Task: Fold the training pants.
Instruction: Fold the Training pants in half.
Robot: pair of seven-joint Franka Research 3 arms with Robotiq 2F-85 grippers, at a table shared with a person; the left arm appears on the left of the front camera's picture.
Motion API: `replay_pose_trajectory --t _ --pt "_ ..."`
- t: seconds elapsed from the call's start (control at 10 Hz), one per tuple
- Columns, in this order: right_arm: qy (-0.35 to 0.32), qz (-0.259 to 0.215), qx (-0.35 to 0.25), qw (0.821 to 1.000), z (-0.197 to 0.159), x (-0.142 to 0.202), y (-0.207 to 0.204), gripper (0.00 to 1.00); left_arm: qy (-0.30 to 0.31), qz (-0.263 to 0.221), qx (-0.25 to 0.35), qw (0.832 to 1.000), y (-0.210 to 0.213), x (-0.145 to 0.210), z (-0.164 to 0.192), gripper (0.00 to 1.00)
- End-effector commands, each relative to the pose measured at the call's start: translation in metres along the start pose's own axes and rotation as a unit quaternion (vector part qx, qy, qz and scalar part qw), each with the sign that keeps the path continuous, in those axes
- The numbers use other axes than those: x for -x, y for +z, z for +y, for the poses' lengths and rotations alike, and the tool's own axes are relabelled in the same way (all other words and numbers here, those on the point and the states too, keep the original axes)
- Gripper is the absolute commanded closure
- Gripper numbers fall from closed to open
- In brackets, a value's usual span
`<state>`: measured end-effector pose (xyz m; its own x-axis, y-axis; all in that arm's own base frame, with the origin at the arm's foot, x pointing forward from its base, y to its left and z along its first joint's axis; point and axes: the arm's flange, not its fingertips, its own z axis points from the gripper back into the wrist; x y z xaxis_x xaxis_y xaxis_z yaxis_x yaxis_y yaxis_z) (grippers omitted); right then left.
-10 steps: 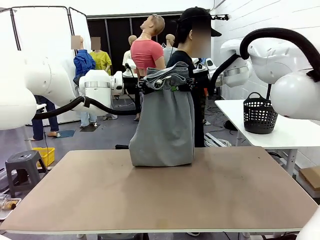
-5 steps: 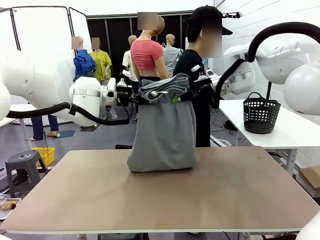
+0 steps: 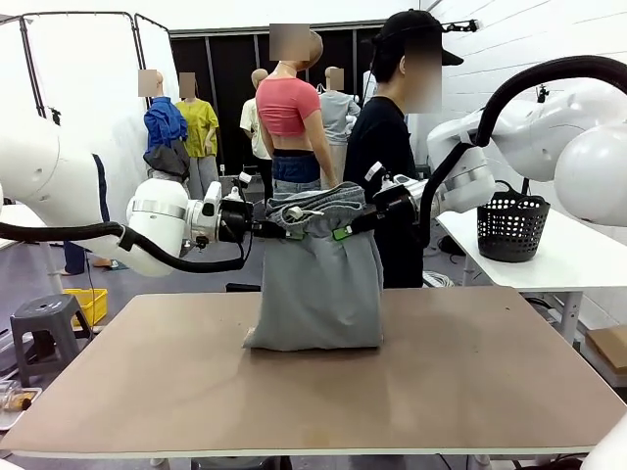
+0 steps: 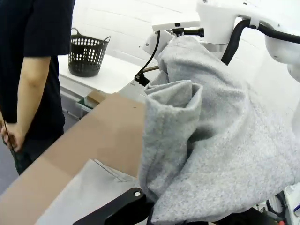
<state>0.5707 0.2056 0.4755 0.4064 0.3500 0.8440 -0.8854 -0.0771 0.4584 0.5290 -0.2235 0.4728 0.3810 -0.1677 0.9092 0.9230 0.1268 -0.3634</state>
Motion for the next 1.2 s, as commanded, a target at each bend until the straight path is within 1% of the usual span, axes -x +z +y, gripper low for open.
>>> replay_pose_trajectory --t 0.0,0.1,0.4,0.5,0.6,0.7,0.8,0.9,1.0,1.1 --pt "0.045 0.033 0.035 0.998 0.013 -0.027 0.016 1.0 -0.037 -0.015 -0.023 0.999 0.021 -0.035 -0.013 1.0" --pt "0.0 0.0 0.0 1.0 0.0 0.0 0.0 1.0 0.0 0.0 0.0 1.0 0.0 0.0 0.0 1.0" --pt "0.0 0.0 0.0 1.0 0.0 0.0 0.0 1.0 0.0 0.0 0.0 1.0 0.0 0.0 0.0 1.0" --pt "0.005 0.008 0.003 1.0 0.001 -0.005 0.0 1.0 0.001 0.001 -0.001 1.0 -0.001 0.0 -0.002 1.0" --pt "-0.037 0.011 -0.006 0.999 -0.008 0.007 -0.005 1.0 0.046 0.012 -0.004 0.999 0.002 0.009 0.003 1.0" --pt "-0.095 0.009 -0.014 0.995 -0.014 0.028 -0.009 1.0 0.109 0.013 0.002 0.994 0.004 0.025 0.013 1.0" --pt "-0.13 -0.001 -0.023 0.991 -0.022 0.043 -0.011 1.0 0.152 0.015 -0.001 0.988 0.006 0.036 0.023 1.0" --pt "-0.164 -0.009 -0.024 0.986 -0.031 0.058 -0.013 1.0 0.203 0.013 0.004 0.979 0.007 0.045 0.034 1.0" --pt "-0.194 -0.012 -0.025 0.981 -0.04 0.071 -0.016 1.0 0.242 0.025 0.005 0.97 0.008 0.051 0.045 1.0" --pt "-0.224 -0.009 -0.026 0.974 -0.05 0.083 -0.017 1.0 0.282 0.047 0.007 0.958 0.006 0.058 0.058 1.0"
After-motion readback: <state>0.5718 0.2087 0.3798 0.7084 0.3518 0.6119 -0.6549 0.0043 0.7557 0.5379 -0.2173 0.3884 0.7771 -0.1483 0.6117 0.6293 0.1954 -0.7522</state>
